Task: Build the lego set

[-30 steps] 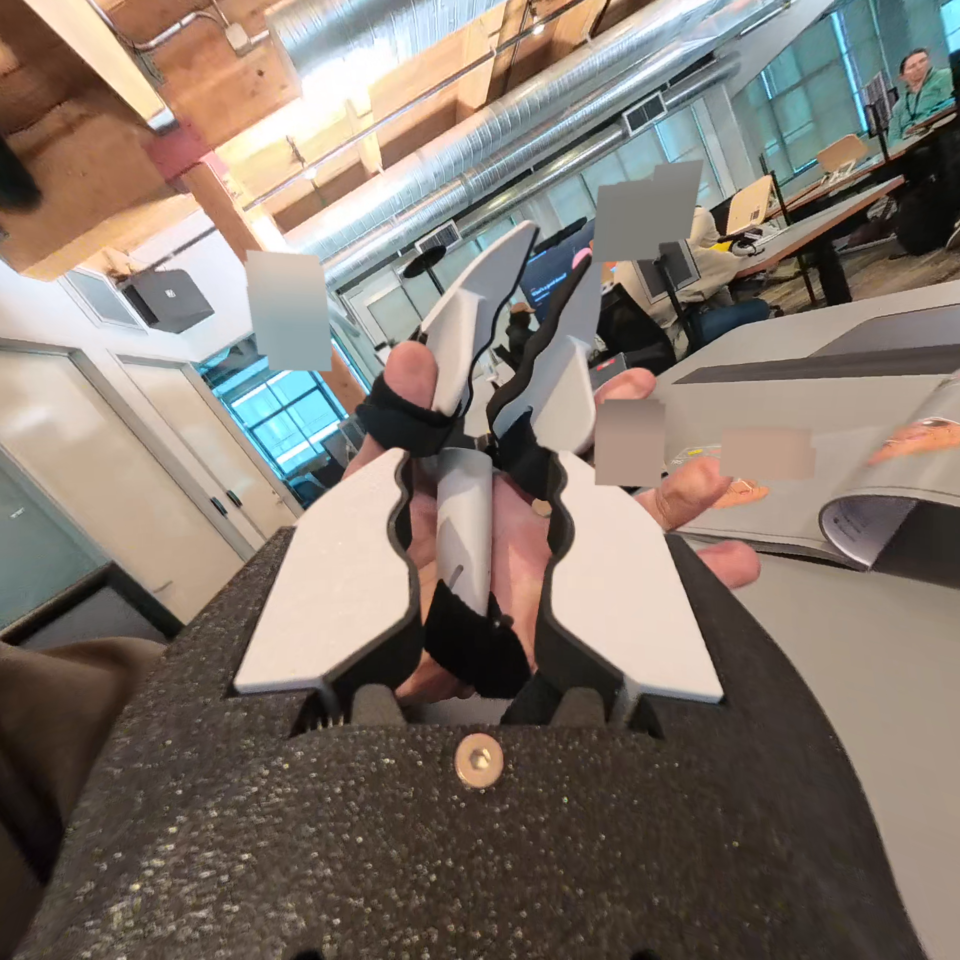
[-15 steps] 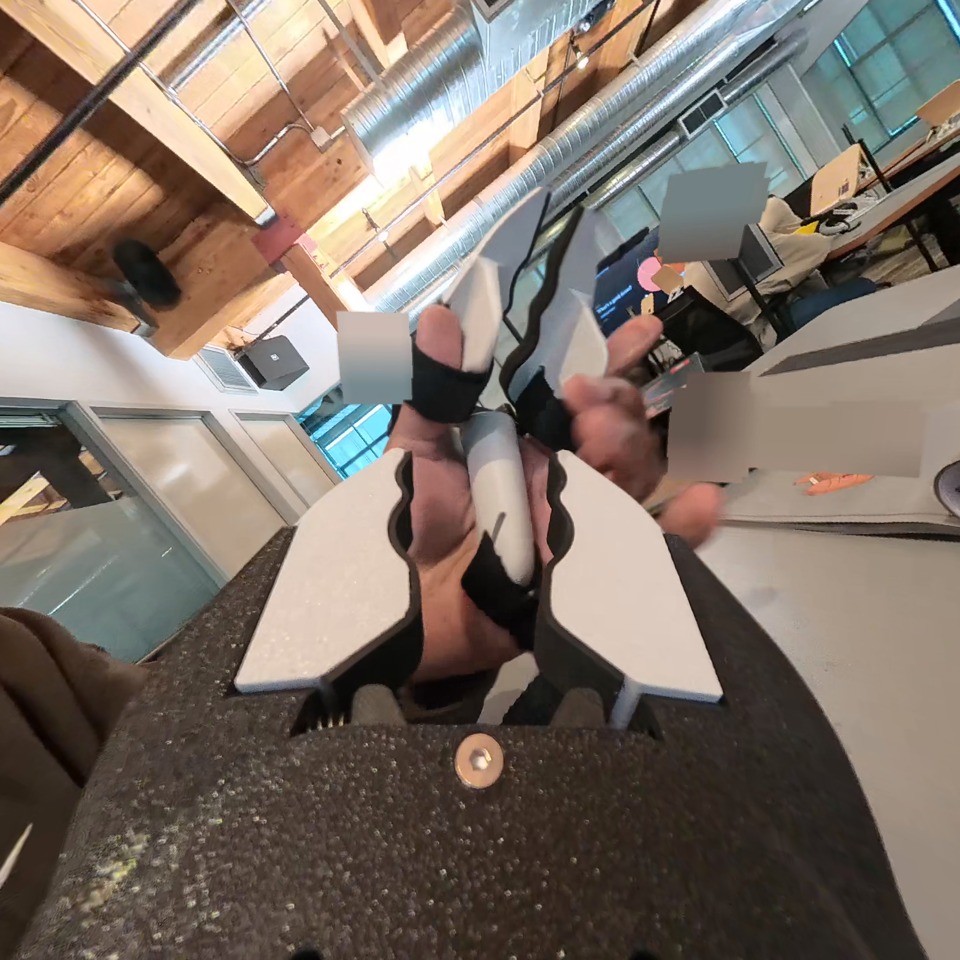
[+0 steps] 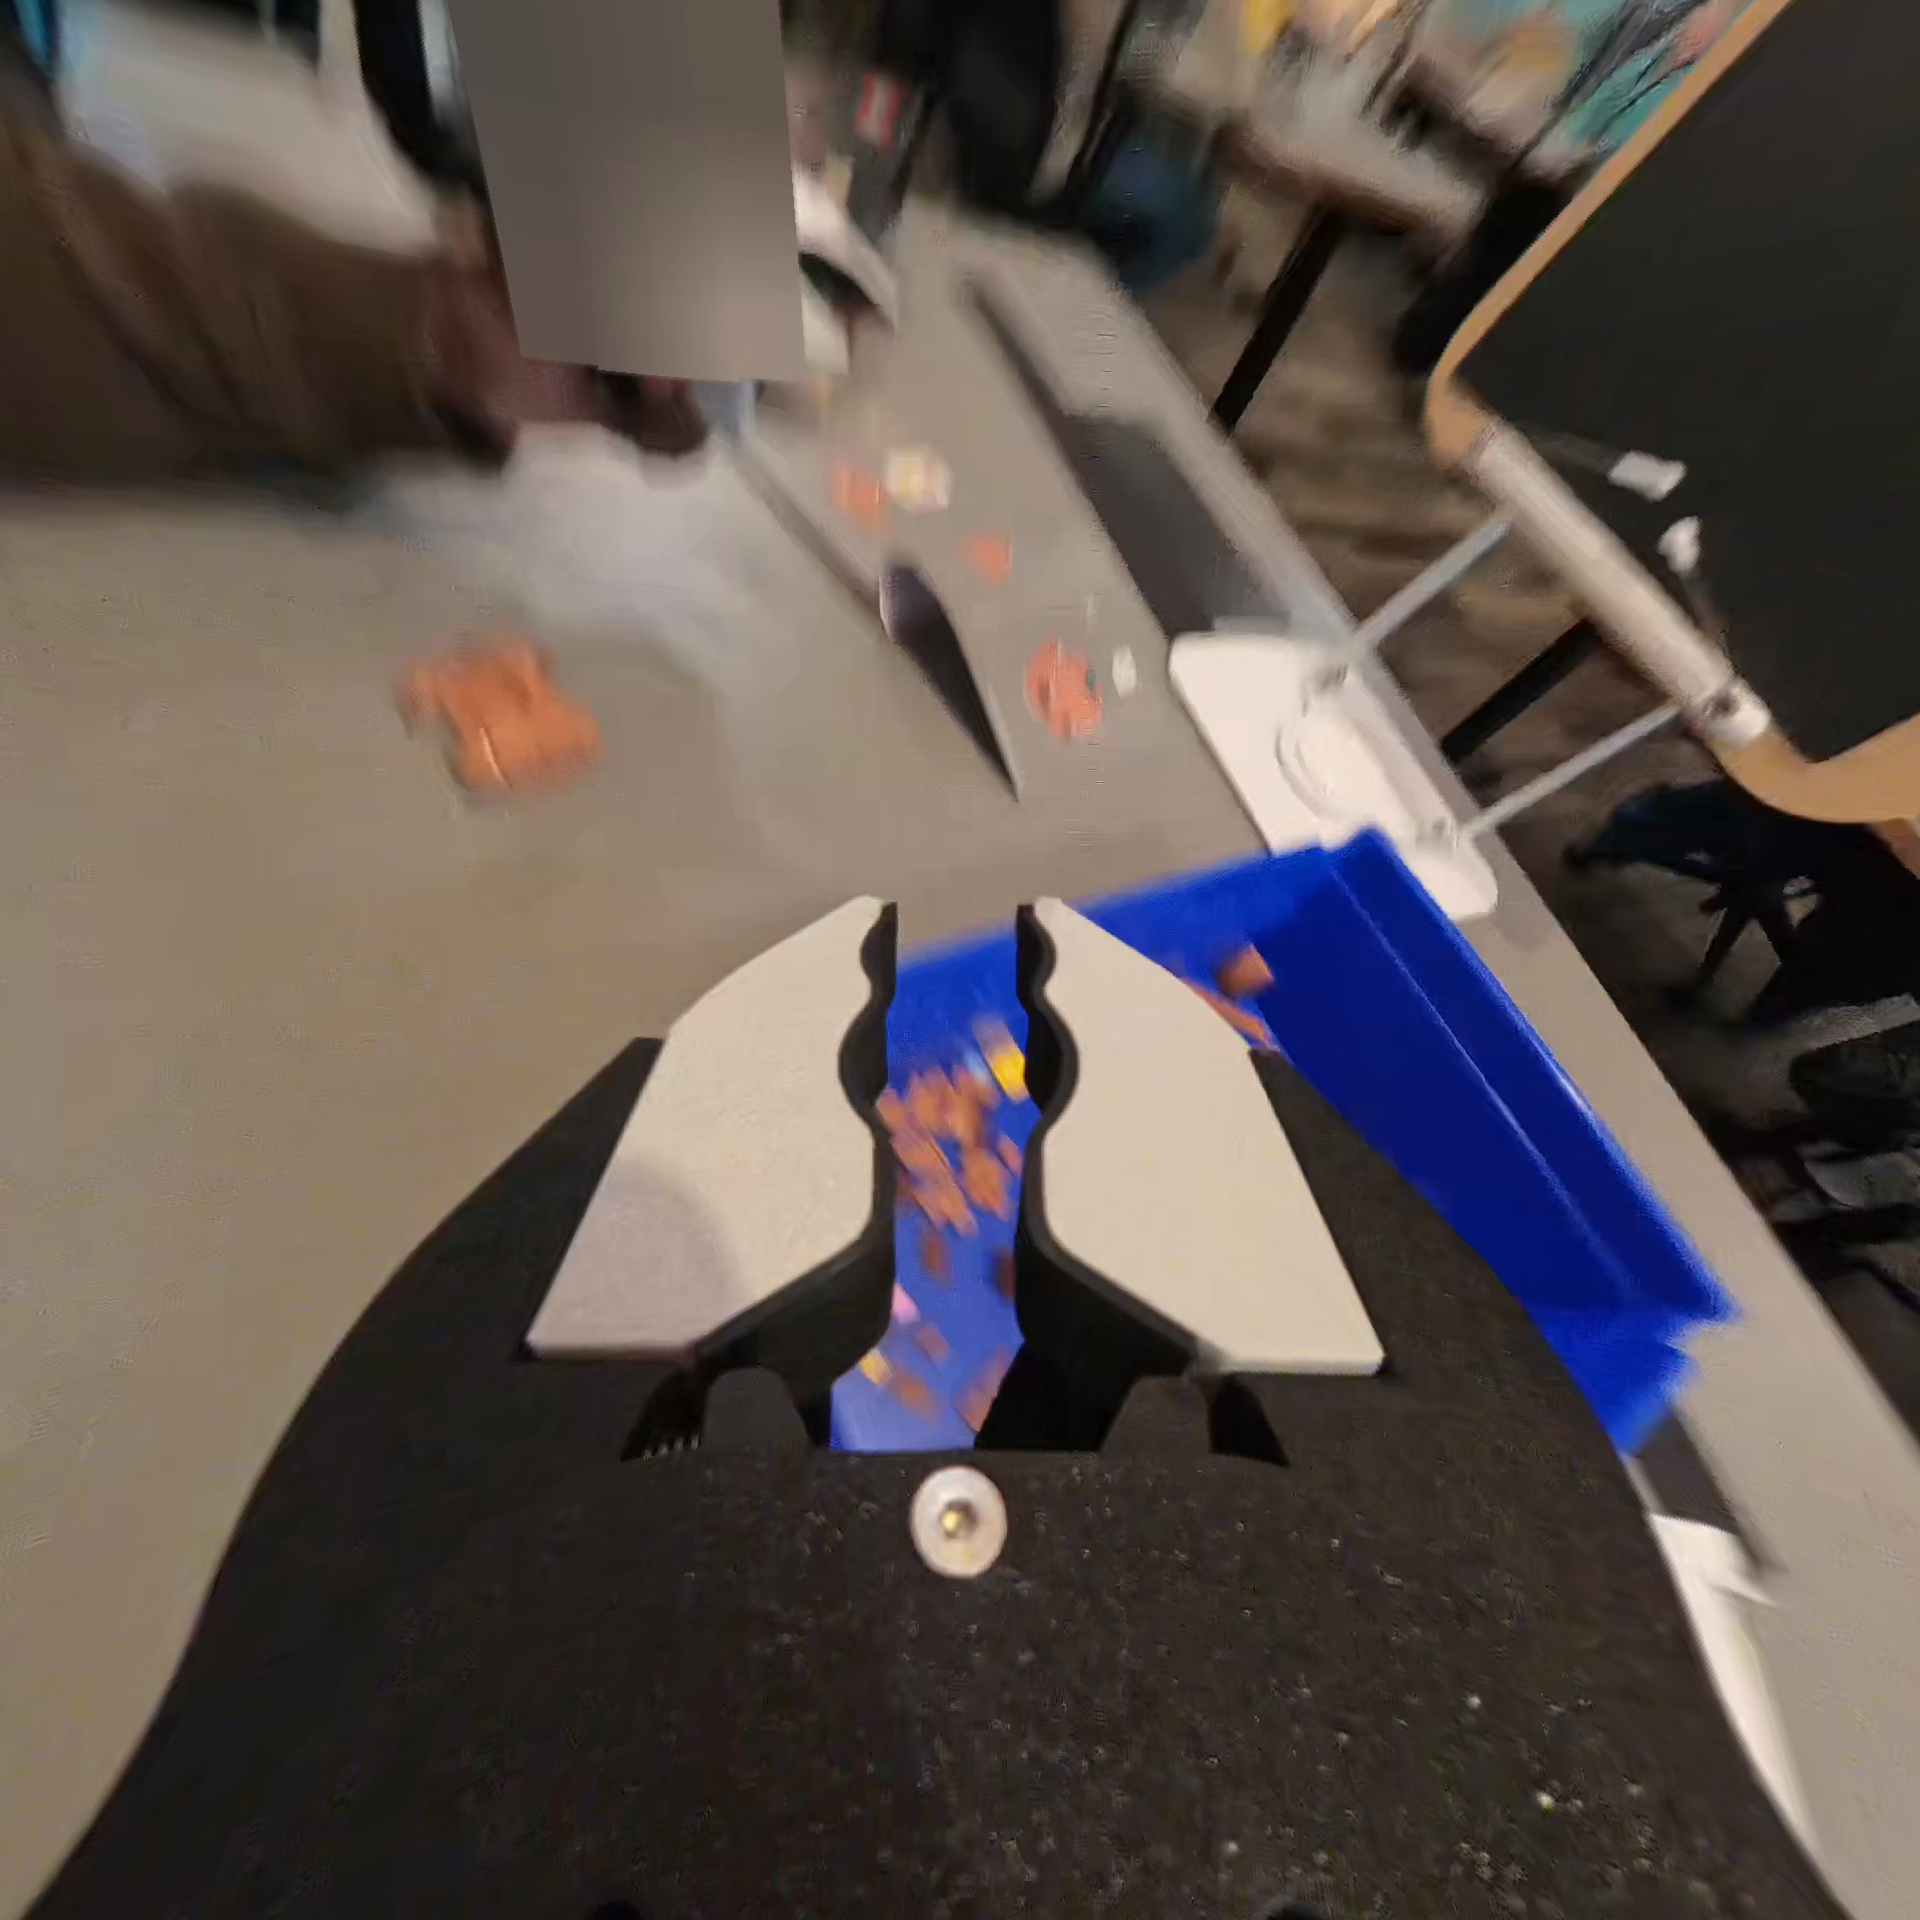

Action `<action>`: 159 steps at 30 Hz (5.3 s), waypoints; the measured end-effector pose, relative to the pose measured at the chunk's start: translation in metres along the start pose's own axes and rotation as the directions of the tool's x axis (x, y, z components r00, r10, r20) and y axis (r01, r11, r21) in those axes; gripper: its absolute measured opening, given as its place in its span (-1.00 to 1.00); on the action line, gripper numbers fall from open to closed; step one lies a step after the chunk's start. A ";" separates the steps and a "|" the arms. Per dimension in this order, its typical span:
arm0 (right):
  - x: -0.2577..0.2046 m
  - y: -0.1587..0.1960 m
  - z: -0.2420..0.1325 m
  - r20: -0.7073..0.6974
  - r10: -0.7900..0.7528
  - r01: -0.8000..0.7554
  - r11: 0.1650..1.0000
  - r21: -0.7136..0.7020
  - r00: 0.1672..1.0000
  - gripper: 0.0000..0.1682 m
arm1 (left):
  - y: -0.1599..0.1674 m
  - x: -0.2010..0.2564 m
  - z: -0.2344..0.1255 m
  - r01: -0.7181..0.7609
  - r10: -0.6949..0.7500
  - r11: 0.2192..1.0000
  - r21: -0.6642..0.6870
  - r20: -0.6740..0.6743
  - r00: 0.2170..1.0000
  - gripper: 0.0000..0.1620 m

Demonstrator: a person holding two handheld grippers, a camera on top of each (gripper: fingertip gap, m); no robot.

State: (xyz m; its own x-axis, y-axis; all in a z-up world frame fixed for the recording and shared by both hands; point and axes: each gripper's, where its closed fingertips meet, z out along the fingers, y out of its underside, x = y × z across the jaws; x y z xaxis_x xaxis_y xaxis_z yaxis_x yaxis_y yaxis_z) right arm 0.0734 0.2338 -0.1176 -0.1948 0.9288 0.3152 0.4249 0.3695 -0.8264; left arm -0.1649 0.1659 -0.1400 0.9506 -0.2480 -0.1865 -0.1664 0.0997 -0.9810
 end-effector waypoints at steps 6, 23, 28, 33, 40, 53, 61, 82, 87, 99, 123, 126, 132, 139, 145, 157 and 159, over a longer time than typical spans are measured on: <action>0.069 0.082 0.047 0.380 -0.188 0.294 0.925 -0.242 0.906 -0.72 | 0.030 0.021 0.006 -0.014 0.006 0.998 -0.064 -0.126 0.992 -0.65; 0.063 0.154 0.130 0.663 -0.227 0.505 0.823 -0.262 0.714 -0.67 | 0.069 0.030 0.006 -0.039 0.012 0.982 -0.184 -0.143 0.990 -0.66; 0.061 0.162 0.136 0.682 -0.201 0.512 0.809 -0.290 0.703 -0.65 | 0.074 0.033 0.006 -0.048 0.017 0.977 -0.206 -0.150 0.988 -0.65; 0.063 0.164 0.137 0.688 -0.112 0.467 0.811 -0.354 0.717 -0.68 | 0.077 0.034 0.008 -0.047 0.012 0.974 -0.220 -0.157 0.987 -0.65; 0.067 0.156 0.132 0.634 -0.131 0.473 0.781 -0.408 0.762 -0.80 | 0.077 0.033 0.007 -0.045 0.011 0.974 -0.220 -0.152 0.988 -0.65; -0.019 0.055 0.008 0.084 0.239 -0.183 0.891 -0.416 0.967 -0.80 | 0.087 0.024 0.007 0.002 -0.028 0.953 -0.303 -0.084 0.996 -0.66; -0.135 0.047 0.050 0.058 0.305 -0.274 0.912 -0.307 0.951 -0.80 | 0.087 0.023 0.006 0.028 -0.051 0.950 -0.309 -0.064 0.997 -0.69; -0.031 0.030 0.014 0.050 0.328 -0.314 0.932 -0.183 0.943 -0.65 | 0.092 0.024 0.008 0.017 -0.044 0.942 -0.335 -0.073 0.996 -0.70; 0.083 0.074 0.026 -0.093 0.297 -0.310 0.879 -0.361 0.950 -0.64 | 0.092 0.025 0.008 0.011 -0.040 0.941 -0.337 -0.080 0.996 -0.71; 0.136 0.121 0.067 -0.004 0.103 -0.085 0.790 -0.607 0.995 -0.63 | 0.095 0.023 0.010 0.048 -0.082 0.934 -0.354 -0.081 0.993 -0.72; 0.153 0.183 0.151 0.026 0.028 -0.002 0.721 -0.693 0.999 -0.71 | 0.097 0.035 0.009 -0.039 -0.012 0.929 -0.368 -0.136 0.991 -0.71; 0.149 0.183 0.147 0.046 0.033 0.008 0.719 -0.695 0.998 -0.64 | 0.098 0.035 0.009 -0.040 -0.013 0.928 -0.371 -0.138 0.990 -0.72; 0.146 0.176 0.139 0.047 0.032 0.009 0.724 -0.690 0.998 -0.64 | 0.099 0.036 0.008 -0.047 -0.007 0.924 -0.379 -0.141 0.990 -0.72; 0.140 0.176 0.142 0.063 0.106 -0.035 0.729 -0.683 0.992 -0.74 | 0.100 0.038 0.008 -0.054 -0.003 0.921 -0.385 -0.147 0.989 -0.71; 0.128 0.181 0.146 0.095 0.127 -0.029 0.733 -0.679 0.987 -0.69 | 0.101 0.039 0.008 -0.059 -0.002 0.919 -0.390 -0.153 0.988 -0.72; 0.125 0.184 0.146 0.088 0.337 -0.174 0.673 -0.719 0.937 -0.78 | 0.102 0.040 0.008 -0.066 0.003 0.917 -0.394 -0.160 0.987 -0.72; 0.126 0.184 0.146 0.083 0.350 -0.186 0.665 -0.723 0.933 -0.80 | 0.101 0.040 0.008 -0.065 0.002 0.917 -0.394 -0.160 0.987 -0.72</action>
State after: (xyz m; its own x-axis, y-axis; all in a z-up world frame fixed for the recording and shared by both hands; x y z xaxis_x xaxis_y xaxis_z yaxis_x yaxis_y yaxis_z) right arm -0.0021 0.4148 -0.2981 -0.1060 0.9938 -0.0343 0.9581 0.0928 -0.2711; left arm -0.1416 0.1739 -0.2466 0.8962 -0.3989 -0.1944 -0.3180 -0.2716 -0.9084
